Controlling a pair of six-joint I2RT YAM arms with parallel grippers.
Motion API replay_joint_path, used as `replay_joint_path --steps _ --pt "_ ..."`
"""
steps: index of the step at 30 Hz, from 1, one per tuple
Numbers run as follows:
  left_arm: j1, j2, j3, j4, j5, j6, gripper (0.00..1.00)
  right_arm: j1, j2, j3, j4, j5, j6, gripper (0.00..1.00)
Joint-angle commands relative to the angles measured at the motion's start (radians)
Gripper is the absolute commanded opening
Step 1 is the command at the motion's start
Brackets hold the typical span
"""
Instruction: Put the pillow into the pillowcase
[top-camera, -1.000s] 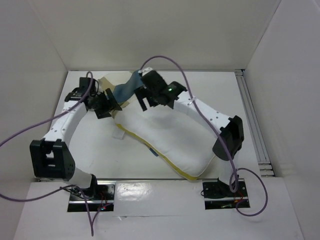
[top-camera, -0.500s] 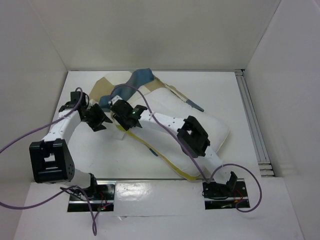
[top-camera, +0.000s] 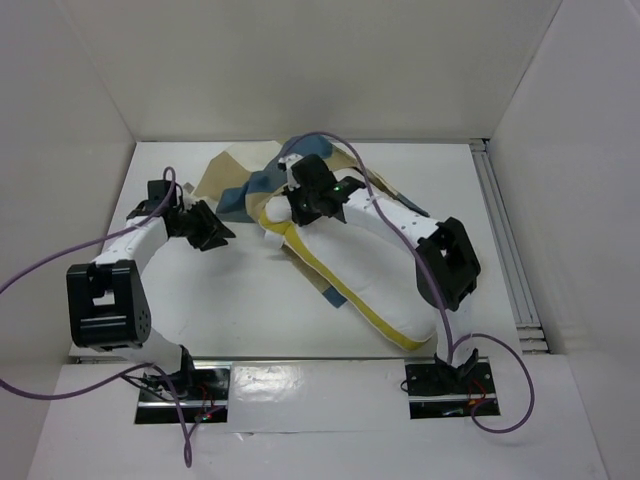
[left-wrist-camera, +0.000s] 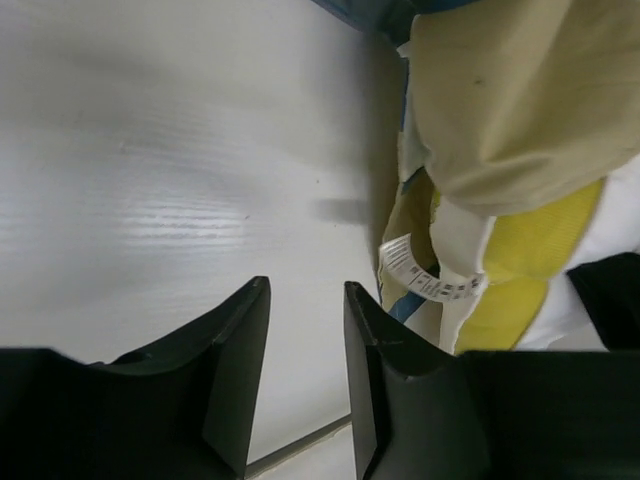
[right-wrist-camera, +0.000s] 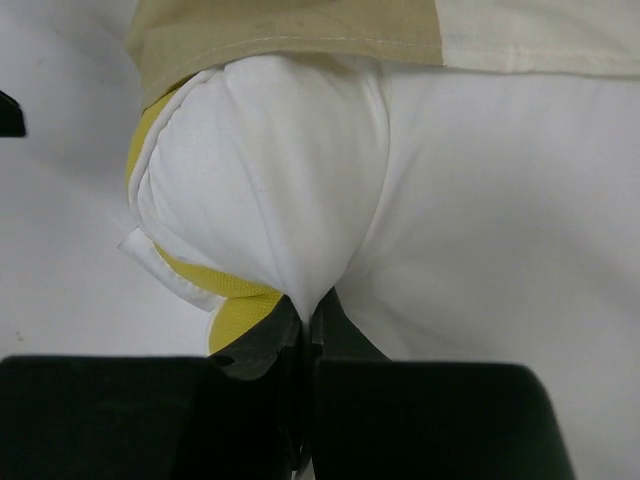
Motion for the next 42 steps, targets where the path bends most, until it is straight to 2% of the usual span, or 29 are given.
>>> replay_joint_path --steps 1,2,6,10,14,20,23,28,29,30,35,42 --pt "-0.038 0.044 0.003 0.118 0.078 0.029 0.49 -0.016 -0.061 -0.012 0.066 -0.172 0.013 0.00" --pt "-0.038 0.057 -0.008 0.144 0.089 0.013 0.54 -0.028 -0.061 -0.012 0.066 -0.189 0.013 0.00" --pt "-0.058 0.057 -0.048 0.289 0.136 -0.060 0.64 -0.028 -0.051 -0.012 0.066 -0.220 0.013 0.00" --pt "-0.067 0.068 -0.066 0.389 0.136 -0.158 0.70 -0.037 -0.051 -0.012 0.052 -0.245 0.003 0.00" --pt "-0.067 0.077 -0.075 0.443 0.080 -0.246 0.72 -0.037 -0.061 -0.003 0.043 -0.245 -0.006 0.00" --pt "-0.087 0.151 -0.083 0.524 0.104 -0.310 0.69 -0.037 -0.061 -0.003 0.025 -0.234 -0.006 0.00" --pt "-0.087 0.163 -0.072 0.537 0.095 -0.332 0.60 -0.037 -0.070 -0.003 0.016 -0.220 -0.006 0.00" --pt "-0.097 0.163 -0.020 0.506 0.072 -0.341 0.18 -0.037 -0.070 -0.003 0.005 -0.202 -0.006 0.00" --pt "-0.097 0.163 -0.011 0.497 0.061 -0.341 0.03 -0.037 -0.070 -0.003 0.005 -0.202 -0.006 0.00" --pt "-0.097 0.163 0.003 0.488 0.061 -0.331 0.00 -0.037 -0.070 0.009 -0.007 -0.193 -0.006 0.00" --pt "-0.097 0.154 0.014 0.468 0.050 -0.321 0.00 -0.037 -0.038 0.052 -0.041 -0.153 0.005 0.00" --pt "-0.097 0.035 -0.011 0.382 0.060 -0.245 0.00 -0.037 0.062 0.244 -0.182 -0.022 0.046 0.00"
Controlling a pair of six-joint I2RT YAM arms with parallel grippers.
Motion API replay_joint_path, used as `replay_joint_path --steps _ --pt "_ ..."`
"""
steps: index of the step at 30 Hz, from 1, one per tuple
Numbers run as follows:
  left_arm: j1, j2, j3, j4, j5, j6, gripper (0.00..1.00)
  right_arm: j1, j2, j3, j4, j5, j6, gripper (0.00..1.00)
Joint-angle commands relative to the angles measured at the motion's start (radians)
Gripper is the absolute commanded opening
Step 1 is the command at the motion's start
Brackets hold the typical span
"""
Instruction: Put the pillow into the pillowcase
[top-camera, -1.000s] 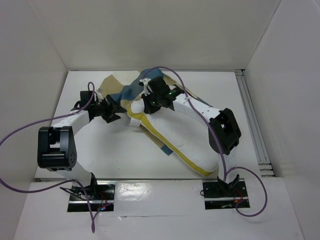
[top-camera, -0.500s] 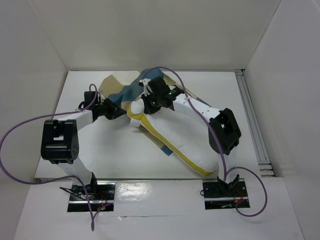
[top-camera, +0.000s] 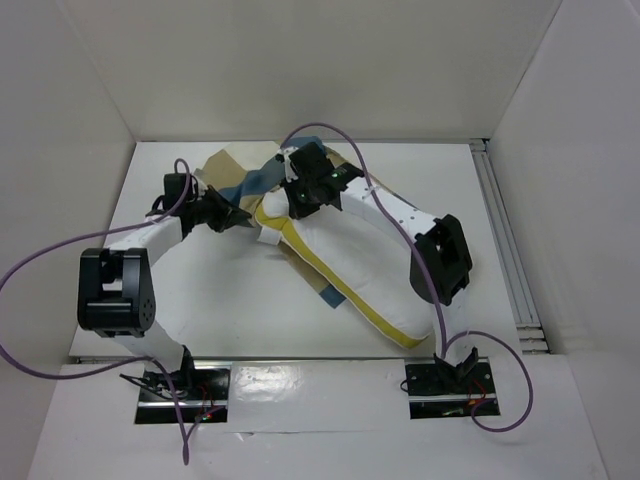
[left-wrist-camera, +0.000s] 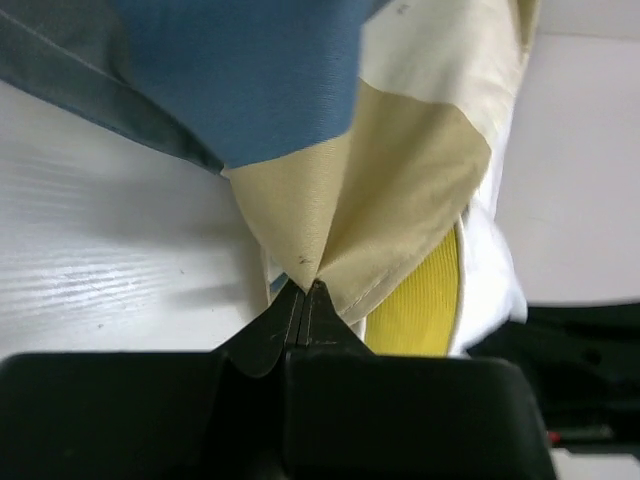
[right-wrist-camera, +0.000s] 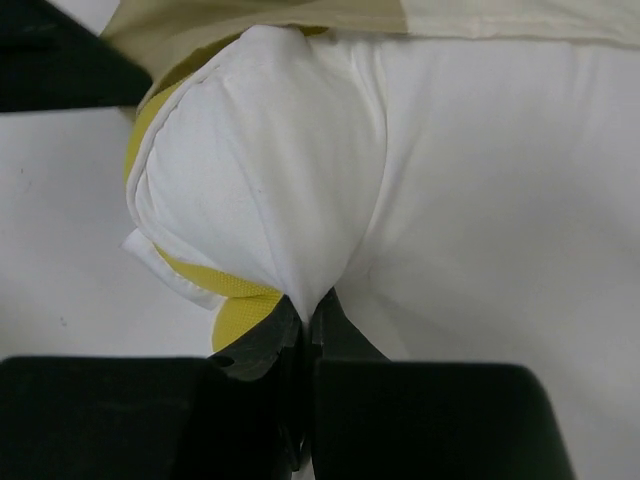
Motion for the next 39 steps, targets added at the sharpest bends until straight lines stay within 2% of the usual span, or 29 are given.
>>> replay_joint_path --steps 1,4,7,14,19,22,28,29,33,35,37,39 --pt "-0.011 -0.114 0.004 -0.054 0.016 0.074 0.00 0.006 0.044 0.189 -0.080 0.102 0.035 0.00" --pt "-0.011 -0.178 0.004 -0.080 0.037 0.084 0.00 0.015 0.148 0.324 -0.172 0.165 0.047 0.00" --pt "-0.022 -0.201 0.041 -0.104 0.063 0.108 0.00 0.015 0.232 0.411 -0.195 0.191 0.056 0.00" --pt "-0.041 -0.220 0.073 -0.169 0.082 0.160 0.00 0.004 0.401 0.484 -0.178 0.139 0.075 0.00" --pt "-0.041 -0.238 0.084 -0.200 0.082 0.179 0.00 0.004 0.423 0.405 -0.178 0.176 0.075 0.00" --pt "-0.041 -0.238 0.065 -0.200 0.146 0.217 0.00 0.004 0.423 0.405 -0.178 0.185 0.087 0.00" --pt "-0.096 -0.209 0.045 -0.289 0.168 0.318 0.00 0.004 0.423 0.619 -0.212 0.149 0.118 0.00" --pt "-0.108 -0.198 0.036 -0.289 0.177 0.329 0.00 0.004 0.380 0.621 -0.188 0.112 0.133 0.00" --pt "-0.131 -0.189 0.047 -0.370 0.125 0.396 0.00 0.004 0.245 0.428 0.045 0.076 0.179 0.00" --pt "-0.131 -0.189 0.082 -0.455 0.077 0.452 0.00 0.004 0.245 0.402 0.046 0.056 0.188 0.00" --pt "-0.131 -0.201 0.126 -0.523 -0.008 0.505 0.35 0.004 0.268 0.390 0.027 0.044 0.179 0.00" --pt "-0.131 -0.227 0.200 -0.601 -0.073 0.519 0.75 0.004 0.253 0.309 0.041 0.024 0.170 0.00"
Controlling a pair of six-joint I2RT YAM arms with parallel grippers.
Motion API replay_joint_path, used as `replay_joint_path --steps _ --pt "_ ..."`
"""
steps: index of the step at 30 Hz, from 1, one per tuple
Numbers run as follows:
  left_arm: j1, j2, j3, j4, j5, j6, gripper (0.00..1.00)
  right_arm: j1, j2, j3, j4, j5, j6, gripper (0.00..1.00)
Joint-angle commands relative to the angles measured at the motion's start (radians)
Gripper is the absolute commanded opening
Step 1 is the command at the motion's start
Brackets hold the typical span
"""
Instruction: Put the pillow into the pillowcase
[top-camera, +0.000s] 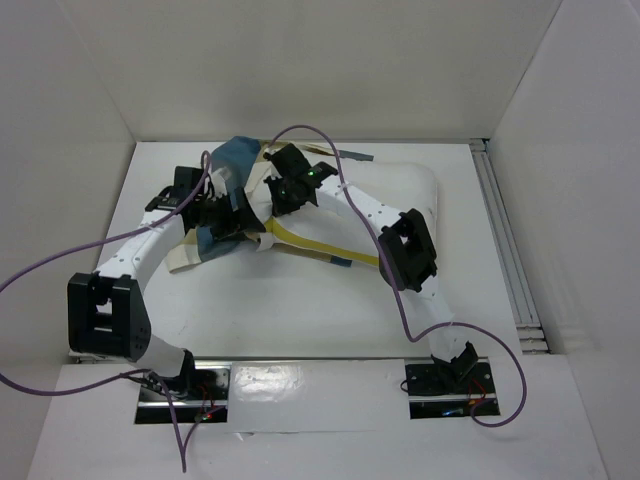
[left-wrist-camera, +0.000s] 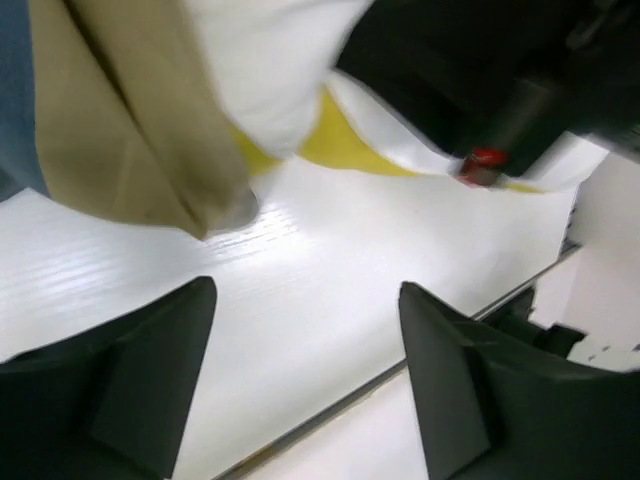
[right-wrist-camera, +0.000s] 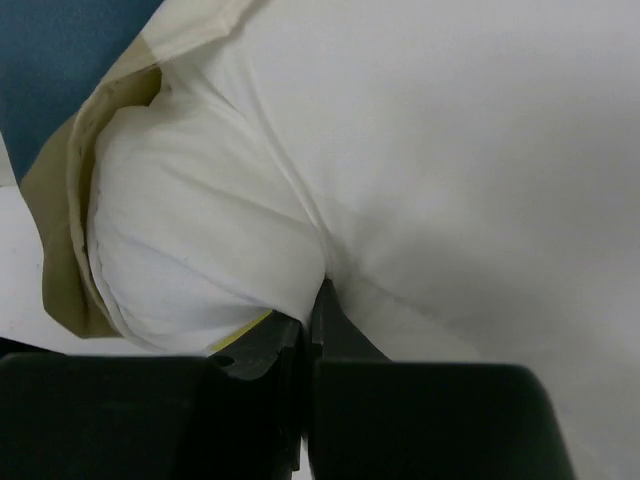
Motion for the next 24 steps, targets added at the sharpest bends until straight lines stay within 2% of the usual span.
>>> replay_joint_path --steps 1,3,4,5,6,7,8,9,10,12,15,19,22,24 --pt "-0.014 -0.071 0.124 -0.168 -0.094 0.081 0.91 -0.006 -0.076 -0.108 0.193 -0.014 0.020 0.00" --pt "-0.014 -0.103 0.165 -0.169 -0.122 0.063 0.91 -0.006 -0.109 -0.201 0.233 -0.027 0.020 0.00" --pt "-0.004 -0.113 0.165 -0.150 -0.137 0.045 0.84 -0.006 -0.121 -0.218 0.246 -0.038 0.020 0.00" --pt "-0.004 -0.113 0.165 -0.126 -0.146 0.002 0.58 -0.006 -0.132 -0.227 0.255 -0.038 0.020 0.00" --pt "-0.004 -0.113 0.165 -0.106 -0.163 -0.017 0.49 -0.006 -0.132 -0.228 0.255 -0.038 0.020 0.00" --pt "-0.004 -0.093 0.179 -0.094 -0.211 -0.035 0.46 -0.006 -0.132 -0.228 0.255 -0.047 0.020 0.00" --pt "-0.004 -0.069 0.188 -0.093 -0.234 -0.046 0.46 -0.006 -0.132 -0.228 0.255 -0.047 0.020 0.00" --pt "-0.004 -0.041 0.208 -0.083 -0.270 -0.061 0.61 -0.006 -0.132 -0.228 0.255 -0.047 0.029 0.00" --pt "-0.004 -0.012 0.218 -0.083 -0.309 -0.061 0.68 -0.006 -0.132 -0.228 0.255 -0.057 0.030 0.00" --pt "-0.013 0.071 0.236 -0.083 -0.363 -0.061 0.74 -0.006 -0.132 -0.203 0.255 -0.057 0.030 0.00" --pt "-0.022 0.145 0.257 -0.072 -0.390 -0.061 0.74 -0.006 -0.132 -0.192 0.244 -0.057 0.030 0.00" --pt "-0.022 0.179 0.247 -0.026 -0.400 -0.070 0.67 -0.006 -0.132 -0.192 0.244 -0.057 0.030 0.00" --pt "-0.022 0.206 0.247 -0.014 -0.400 -0.080 0.52 0.004 -0.122 -0.183 0.235 -0.057 0.030 0.00" --pt "-0.022 0.206 0.247 -0.014 -0.410 -0.090 0.34 0.004 -0.122 -0.183 0.235 -0.057 0.030 0.00"
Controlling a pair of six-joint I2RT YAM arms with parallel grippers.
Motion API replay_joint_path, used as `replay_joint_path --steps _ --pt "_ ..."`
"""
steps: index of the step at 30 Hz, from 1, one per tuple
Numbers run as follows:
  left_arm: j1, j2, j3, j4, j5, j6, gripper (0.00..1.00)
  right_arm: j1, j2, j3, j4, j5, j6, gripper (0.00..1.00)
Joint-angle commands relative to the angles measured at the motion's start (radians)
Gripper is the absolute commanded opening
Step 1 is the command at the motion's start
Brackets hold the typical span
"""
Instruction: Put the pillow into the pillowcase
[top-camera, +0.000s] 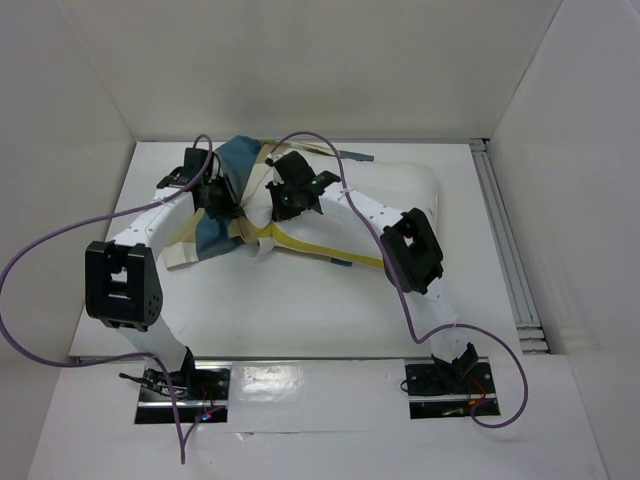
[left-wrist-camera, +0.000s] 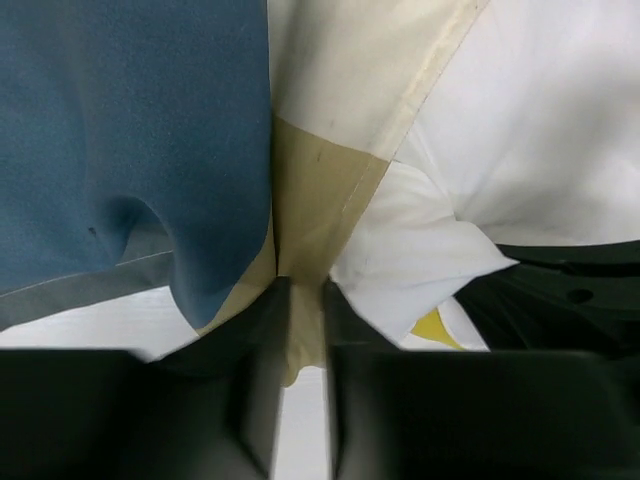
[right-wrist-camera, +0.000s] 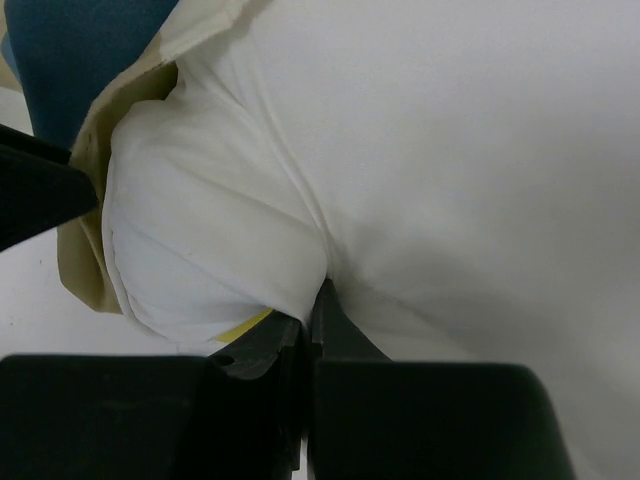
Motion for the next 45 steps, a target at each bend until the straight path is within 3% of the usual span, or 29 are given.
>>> replay_joint_path --steps 1,5,15,27,28,32,33,34,35,36,37,41,45 --pt "-0.004 0.016 0.014 0.033 -0.025 -0.018 0.27 0.005 -0.057 0.027 0.016 -0.012 0.022 0.00" --pt "-0.015 0.016 0.036 0.033 -0.004 -0.018 0.00 0.005 -0.057 0.036 0.016 -0.012 0.012 0.00" --pt "-0.035 -0.081 0.055 0.033 0.176 0.020 0.00 0.005 -0.016 0.129 0.006 -0.012 0.031 0.00" --pt "-0.044 -0.154 0.048 0.062 0.490 -0.017 0.00 0.005 0.032 0.172 0.032 -0.050 0.072 0.00" --pt "-0.044 -0.154 0.048 0.062 0.490 -0.017 0.00 0.005 0.032 0.185 0.032 -0.059 0.084 0.00" --pt "0.010 -0.205 -0.006 0.052 0.261 -0.083 0.00 0.005 0.041 0.199 0.033 -0.068 0.084 0.00" --pt "0.010 -0.214 -0.006 0.033 0.206 -0.083 0.04 0.005 0.028 0.199 0.033 -0.068 0.084 0.00" --pt "0.010 -0.223 -0.006 0.023 0.149 -0.069 0.18 0.005 0.028 0.180 0.033 -0.068 0.074 0.00" --pt "0.010 -0.223 -0.006 0.004 0.040 -0.060 0.51 -0.004 0.012 0.153 0.033 -0.077 0.074 0.00" --pt "0.010 -0.223 -0.006 0.004 0.010 -0.060 0.65 -0.004 0.000 0.142 0.033 -0.078 0.074 0.00" --pt "0.010 -0.208 -0.006 0.004 -0.019 -0.051 0.72 -0.004 0.000 0.142 0.033 -0.078 0.074 0.00" --pt "0.010 -0.112 0.014 -0.011 -0.028 -0.050 0.77 -0.004 -0.009 0.120 0.033 -0.087 0.074 0.00" --pt "0.010 -0.056 0.026 -0.011 -0.019 -0.050 0.69 -0.004 -0.009 0.120 0.033 -0.087 0.074 0.00"
